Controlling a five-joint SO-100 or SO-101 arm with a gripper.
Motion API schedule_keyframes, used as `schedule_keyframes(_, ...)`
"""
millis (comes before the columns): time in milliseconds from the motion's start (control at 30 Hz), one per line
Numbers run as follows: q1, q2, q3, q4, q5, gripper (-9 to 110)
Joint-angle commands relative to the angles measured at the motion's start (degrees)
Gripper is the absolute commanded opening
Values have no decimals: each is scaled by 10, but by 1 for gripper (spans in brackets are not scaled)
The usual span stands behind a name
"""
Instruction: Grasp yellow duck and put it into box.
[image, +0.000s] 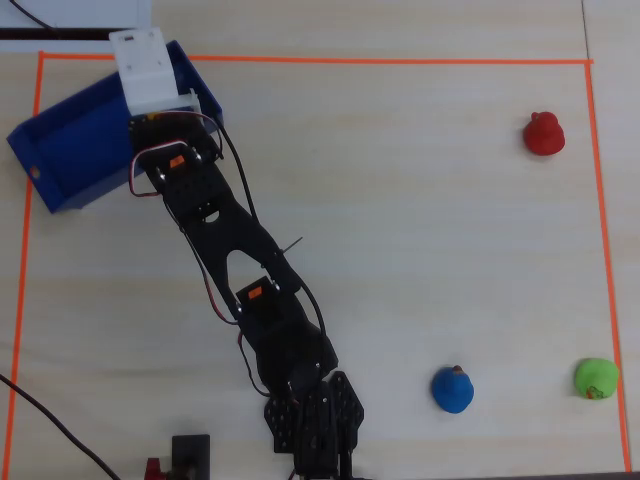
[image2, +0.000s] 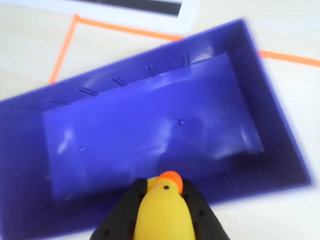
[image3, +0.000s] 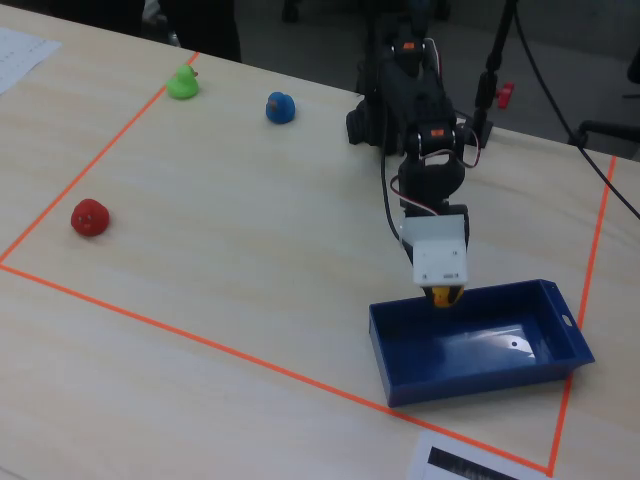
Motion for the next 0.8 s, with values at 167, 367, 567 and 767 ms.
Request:
schedule_keyframes(167, -21, -42, -68, -27, 20, 2)
schedule_keyframes(367, -17, -48, -82, -23, 19, 14)
schedule_keyframes(567, -21, -92, -192, -80, 8, 17)
schedule_keyframes(767, -24, -128, -349, -75, 12, 17)
